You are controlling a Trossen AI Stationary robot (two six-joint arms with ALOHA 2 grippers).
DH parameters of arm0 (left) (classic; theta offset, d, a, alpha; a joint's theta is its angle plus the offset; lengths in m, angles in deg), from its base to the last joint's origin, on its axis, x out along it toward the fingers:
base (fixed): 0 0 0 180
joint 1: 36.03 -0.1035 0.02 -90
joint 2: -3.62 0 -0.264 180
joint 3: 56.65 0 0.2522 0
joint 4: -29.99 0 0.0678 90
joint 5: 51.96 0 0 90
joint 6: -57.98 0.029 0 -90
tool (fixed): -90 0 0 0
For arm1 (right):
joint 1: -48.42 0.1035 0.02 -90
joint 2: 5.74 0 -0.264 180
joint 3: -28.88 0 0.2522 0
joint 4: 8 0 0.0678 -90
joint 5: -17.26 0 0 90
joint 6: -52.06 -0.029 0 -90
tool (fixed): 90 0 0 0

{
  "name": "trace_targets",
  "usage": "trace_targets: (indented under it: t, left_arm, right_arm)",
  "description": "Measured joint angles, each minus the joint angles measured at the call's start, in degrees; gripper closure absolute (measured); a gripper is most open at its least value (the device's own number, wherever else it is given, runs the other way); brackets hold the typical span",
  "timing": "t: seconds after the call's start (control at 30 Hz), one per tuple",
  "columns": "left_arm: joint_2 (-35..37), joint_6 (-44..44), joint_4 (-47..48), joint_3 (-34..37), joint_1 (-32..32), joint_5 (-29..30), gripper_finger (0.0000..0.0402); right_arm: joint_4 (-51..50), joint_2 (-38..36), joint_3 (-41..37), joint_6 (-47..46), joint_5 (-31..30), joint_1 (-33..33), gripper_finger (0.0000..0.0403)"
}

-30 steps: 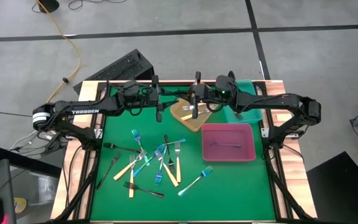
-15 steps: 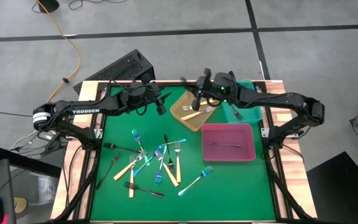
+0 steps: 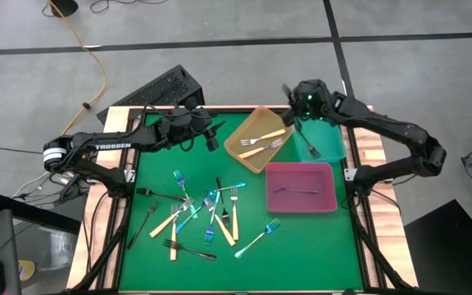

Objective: Sort silverware by color (type)
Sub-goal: Put the black fork into the blue bin

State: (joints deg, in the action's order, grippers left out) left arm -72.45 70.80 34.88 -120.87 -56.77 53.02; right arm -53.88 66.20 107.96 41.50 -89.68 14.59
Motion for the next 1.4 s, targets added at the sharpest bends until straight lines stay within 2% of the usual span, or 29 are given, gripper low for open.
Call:
trace_targets:
  t: [0.2,0.4,0.57,0.87,1.13,1.4]
  left_arm:
    - [0.0,-1.7,1.1,0.0,0.0,0.0,0.0241]
    - [0.0,-3.0,2.8,0.0,0.0,0.0,0.0241]
    - [0.0,-3.0,3.7,0.0,0.0,0.0,0.0241]
    - [0.0,-3.0,3.9,0.0,0.0,0.0,0.0241]
    - [0.0,-3.0,3.9,0.0,0.0,0.0,0.0241]
    - [0.0,-3.0,3.8,0.0,0.0,-1.0,0.0241]
  right_arm:
    - [-9.9,1.4,-0.3,-1.5,1.4,-4.5,0.0366]
    - [-12.8,4.3,-2.7,-1.6,2.1,-6.8,0.0366]
    - [-12.6,4.3,-6.0,-2.3,4.6,-8.4,0.0366]
    - [-11.4,4.3,-12.9,-3.0,5.3,-12.4,0.0366]
    - [-10.6,4.3,-14.3,-1.2,6.2,-16.6,0.0366]
    - [-9.0,11.6,-14.3,2.2,7.3,-18.1,0.0366]
